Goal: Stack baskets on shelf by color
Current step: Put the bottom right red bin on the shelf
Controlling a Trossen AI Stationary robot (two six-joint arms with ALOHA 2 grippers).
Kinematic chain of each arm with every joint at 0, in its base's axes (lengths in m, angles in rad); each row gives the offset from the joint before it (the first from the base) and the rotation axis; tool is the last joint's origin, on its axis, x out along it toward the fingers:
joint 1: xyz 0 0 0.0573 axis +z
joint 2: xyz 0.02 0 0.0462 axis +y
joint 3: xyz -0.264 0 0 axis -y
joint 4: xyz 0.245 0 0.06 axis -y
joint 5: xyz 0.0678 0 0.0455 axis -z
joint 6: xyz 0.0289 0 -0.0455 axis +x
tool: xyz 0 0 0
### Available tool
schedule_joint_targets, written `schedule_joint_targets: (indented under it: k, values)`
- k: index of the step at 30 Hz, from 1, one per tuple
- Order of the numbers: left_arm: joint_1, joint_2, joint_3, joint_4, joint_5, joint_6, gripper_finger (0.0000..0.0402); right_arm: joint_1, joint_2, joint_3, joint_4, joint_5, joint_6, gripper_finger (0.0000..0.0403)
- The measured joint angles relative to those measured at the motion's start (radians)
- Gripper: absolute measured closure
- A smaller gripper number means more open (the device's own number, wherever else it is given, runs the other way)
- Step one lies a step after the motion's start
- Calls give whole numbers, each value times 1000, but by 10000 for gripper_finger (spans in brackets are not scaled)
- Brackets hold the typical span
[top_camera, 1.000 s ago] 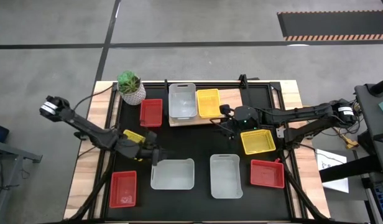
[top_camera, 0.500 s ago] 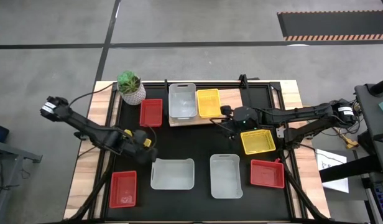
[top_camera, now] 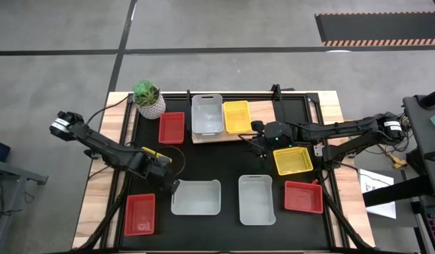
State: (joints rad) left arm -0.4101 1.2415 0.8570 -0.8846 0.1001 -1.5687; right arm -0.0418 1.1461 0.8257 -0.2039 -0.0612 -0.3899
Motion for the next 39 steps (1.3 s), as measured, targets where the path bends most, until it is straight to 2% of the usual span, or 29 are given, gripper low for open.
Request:
schedule_joint_targets:
  k: [3, 10, 15, 19, 21, 25, 29, 33, 35, 39]
  values:
    - [14, -10, 0, -10, 7, 33, 401, 0, 0, 0, 1, 0, -8, 374]
    - [71, -72, 0, -16, 105, 93, 401, 0, 0, -5, 0, 0, -35, 374]
    - [92, -105, 0, -15, 28, 265, 401, 0, 2, -11, 6, 1, -39, 374]
    - [92, -123, 0, -14, -56, 322, 401, 0, 2, 76, -16, 14, 74, 374]
    - [92, -124, 0, 0, -128, 322, 401, 4, -2, 123, -29, -37, 135, 374]
    - [89, -125, 0, 129, -253, 434, 401, 73, 0, 191, -56, -193, 136, 374]
    - [83, -118, 0, 288, -325, 564, 401, 155, -1, 251, -187, -161, 204, 374]
    - [73, -101, 0, 386, -368, 736, 401, 271, 14, 264, -441, -15, 419, 374]
    - [76, -102, 0, 417, -376, 820, 401, 319, 14, 289, -642, 37, 613, 376]
    - [91, -128, 5, 451, -395, 915, 401, 348, 7, 358, -968, 57, 1020, 375]
